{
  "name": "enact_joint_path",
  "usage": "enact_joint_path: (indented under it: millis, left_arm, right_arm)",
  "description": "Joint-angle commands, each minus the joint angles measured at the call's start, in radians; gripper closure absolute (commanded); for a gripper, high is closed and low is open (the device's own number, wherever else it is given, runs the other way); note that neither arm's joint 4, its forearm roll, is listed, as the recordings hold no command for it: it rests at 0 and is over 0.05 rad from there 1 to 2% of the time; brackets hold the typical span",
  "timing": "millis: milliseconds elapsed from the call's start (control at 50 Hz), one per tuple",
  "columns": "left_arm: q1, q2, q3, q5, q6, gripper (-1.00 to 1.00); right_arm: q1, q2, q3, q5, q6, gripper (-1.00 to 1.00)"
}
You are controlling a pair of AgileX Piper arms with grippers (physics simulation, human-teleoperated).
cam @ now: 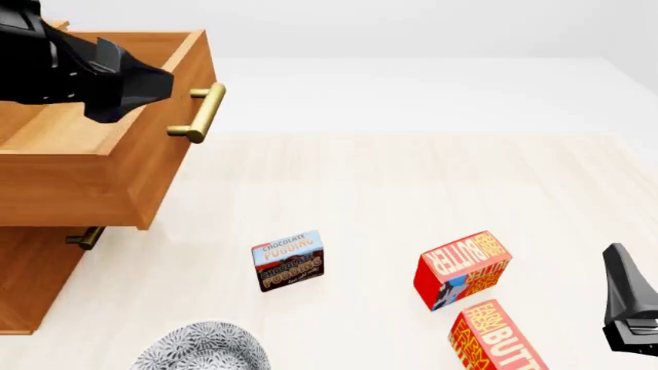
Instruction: Put the chocolate pudding in the top drawer of the cabinet and close it.
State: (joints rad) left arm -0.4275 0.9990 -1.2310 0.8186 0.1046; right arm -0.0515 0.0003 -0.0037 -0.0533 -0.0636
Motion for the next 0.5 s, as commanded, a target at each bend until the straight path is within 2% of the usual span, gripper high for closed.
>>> enact_joint_path:
  millis: [20, 160, 180, 240, 300, 360, 420, 460, 500]
  left_arm:
    - [-0.015, -0.016, 0.026, -0.032, 0.053, -1.00]
    - [-0.023, -0.009, 0.018, -0.062, 0.100, -1.00]
    - [-0.022, -0.009, 0.022, -0.074, 0.134, -1.00]
    - [-0.034, -0.004, 0.027, -0.088, 0.158, -1.00]
    - [-0.048, -0.010, 0.051, -0.114, 0.218, -1.00]
    - [-0.071, 0.007, 0.061, -0.124, 0.229, -1.00]
    - [-0.066, 0.011, 0.078, -0.138, 0.254, -1.00]
    - [-0.053, 0.002, 0.104, -0.152, 0.299, -1.00]
    - [-0.062, 0.005, 0.106, -0.155, 0.302, -1.00]
  right_arm:
    - [0.009, 0.000, 0.001, 0.010, 0.013, -1.00]
    - [0.009, 0.000, 0.001, 0.010, 0.013, -1.00]
    - [0.009, 0.000, 0.001, 0.010, 0.013, -1.00]
    - [0.009, 0.000, 0.001, 0.010, 0.013, -1.00]
    - [0.008, 0.000, 0.001, 0.010, 0.013, -1.00]
    - [0.009, 0.000, 0.001, 0.010, 0.013, -1.00]
    - [0.009, 0.000, 0.001, 0.010, 0.013, -1.00]
    - [0.009, 0.000, 0.001, 0.010, 0.013, -1.00]
    - [0.009, 0.000, 0.001, 0.010, 0.013, -1.00]
